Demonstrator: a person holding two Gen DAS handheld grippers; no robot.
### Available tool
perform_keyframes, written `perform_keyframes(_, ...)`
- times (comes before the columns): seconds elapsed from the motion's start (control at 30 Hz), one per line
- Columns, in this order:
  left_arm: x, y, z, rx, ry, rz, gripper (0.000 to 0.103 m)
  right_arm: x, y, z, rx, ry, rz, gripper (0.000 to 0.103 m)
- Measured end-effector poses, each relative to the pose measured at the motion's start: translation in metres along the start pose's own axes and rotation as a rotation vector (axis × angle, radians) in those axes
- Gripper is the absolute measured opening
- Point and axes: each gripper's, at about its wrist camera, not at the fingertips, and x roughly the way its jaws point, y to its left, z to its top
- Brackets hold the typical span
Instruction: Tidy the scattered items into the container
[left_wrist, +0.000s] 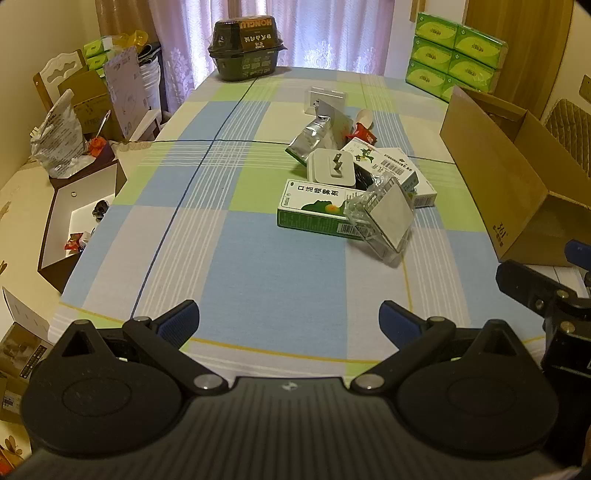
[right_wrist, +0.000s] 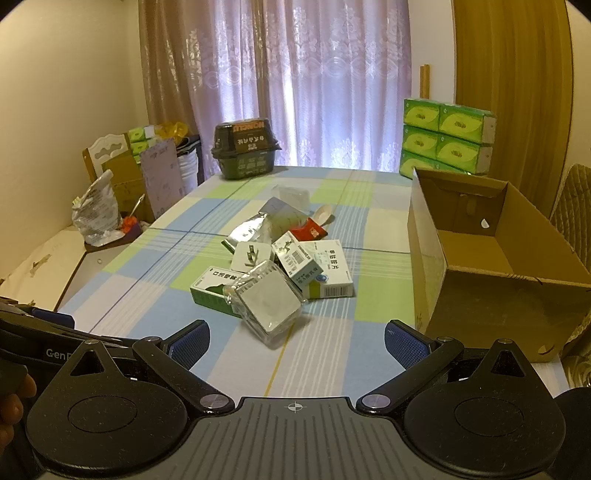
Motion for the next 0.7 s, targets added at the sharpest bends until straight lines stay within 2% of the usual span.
perform_keyframes(0.7,-0.0025,-0.0029,0.0015,-0.005,0.007,-0.011,0.102,-0.0002,0.0030,0.0002,-0.001,0.005,0.005,0.103)
